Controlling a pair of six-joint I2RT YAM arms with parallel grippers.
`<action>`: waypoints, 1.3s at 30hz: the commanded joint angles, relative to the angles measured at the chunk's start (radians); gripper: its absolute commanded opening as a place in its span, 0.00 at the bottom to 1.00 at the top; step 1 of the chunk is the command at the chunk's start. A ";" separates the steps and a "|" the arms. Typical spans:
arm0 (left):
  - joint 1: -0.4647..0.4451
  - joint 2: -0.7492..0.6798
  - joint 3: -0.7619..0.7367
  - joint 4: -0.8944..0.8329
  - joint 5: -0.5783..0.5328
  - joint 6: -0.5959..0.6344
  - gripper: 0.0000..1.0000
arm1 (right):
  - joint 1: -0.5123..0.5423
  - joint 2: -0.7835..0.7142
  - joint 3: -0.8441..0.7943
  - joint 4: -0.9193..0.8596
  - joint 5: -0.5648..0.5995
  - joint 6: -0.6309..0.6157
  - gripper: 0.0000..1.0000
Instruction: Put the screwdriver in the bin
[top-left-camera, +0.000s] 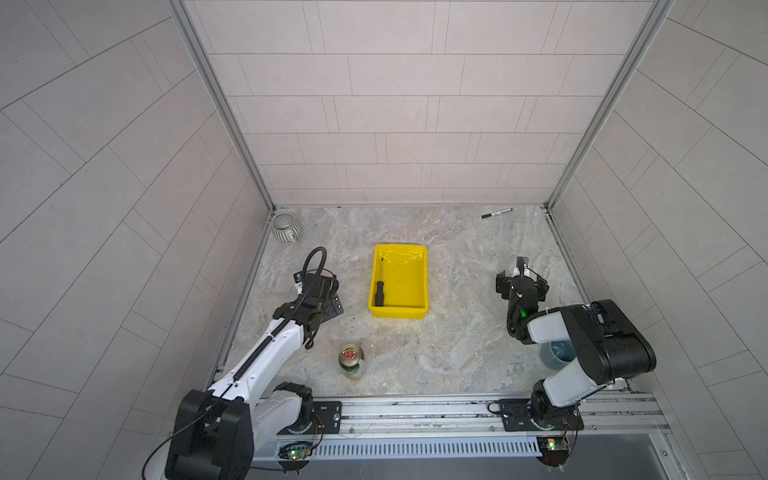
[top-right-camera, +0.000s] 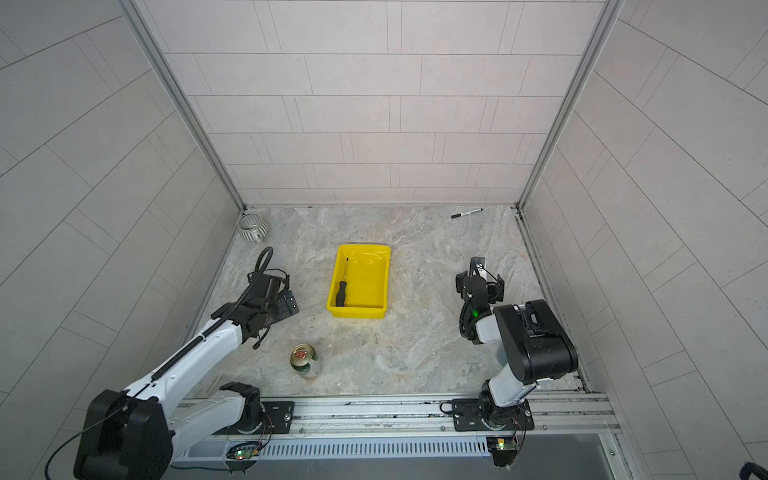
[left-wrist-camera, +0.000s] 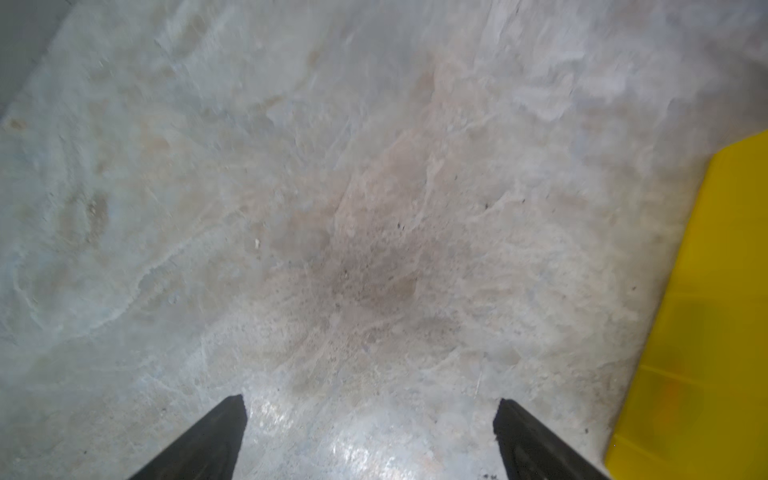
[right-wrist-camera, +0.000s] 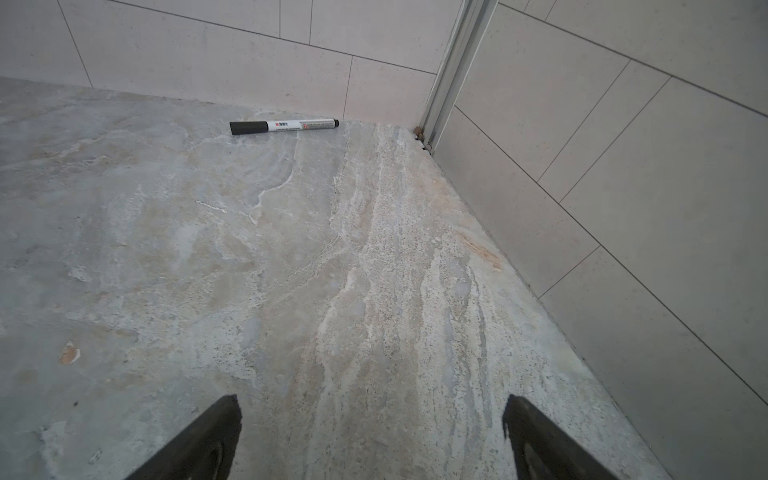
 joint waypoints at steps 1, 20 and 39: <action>0.006 0.019 0.080 0.173 -0.129 0.074 1.00 | 0.000 0.006 0.006 0.054 -0.011 0.005 0.99; 0.032 0.265 -0.203 1.108 -0.312 0.616 1.00 | 0.001 0.007 0.007 0.051 -0.011 0.005 0.99; 0.145 0.497 -0.240 1.363 -0.106 0.566 1.00 | 0.006 0.008 0.008 0.049 -0.007 0.000 0.99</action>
